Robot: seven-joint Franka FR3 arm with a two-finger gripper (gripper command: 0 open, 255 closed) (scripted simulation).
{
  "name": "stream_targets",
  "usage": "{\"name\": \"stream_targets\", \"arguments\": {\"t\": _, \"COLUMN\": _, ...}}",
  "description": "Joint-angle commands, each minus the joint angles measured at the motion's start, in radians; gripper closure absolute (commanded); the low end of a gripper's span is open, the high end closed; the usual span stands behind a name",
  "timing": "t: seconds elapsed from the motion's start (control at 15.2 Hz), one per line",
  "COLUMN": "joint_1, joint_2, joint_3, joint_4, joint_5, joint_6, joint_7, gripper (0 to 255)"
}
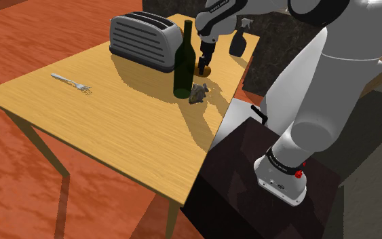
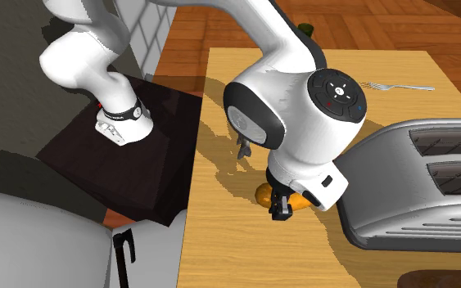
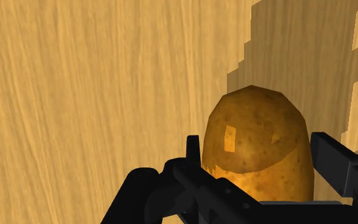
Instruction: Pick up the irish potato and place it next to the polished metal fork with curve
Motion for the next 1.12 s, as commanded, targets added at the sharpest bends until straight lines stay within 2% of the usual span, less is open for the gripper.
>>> {"name": "stream_targets", "arguments": {"t": 0.0, "joint_1": 0.000, "joint_2": 0.001, "joint_3": 0.000, "joint_4": 0.000, "joint_5": 0.000, "joint_6": 0.000, "joint_7": 0.000, "gripper": 255}}
{"name": "stream_targets", "arguments": {"t": 0.2, "joint_1": 0.000, "joint_2": 0.000, "joint_3": 0.000, "joint_4": -0.001, "joint_5": 0.000, "joint_6": 0.000, "joint_7": 0.000, "gripper": 255}}
{"name": "stream_targets", "arguments": {"t": 1.06, "joint_1": 0.007, "joint_2": -0.079, "joint_3": -0.008, "joint_4": 0.077, "joint_5": -0.030, "joint_6": -0.153, "joint_7": 0.022, "gripper": 255}}
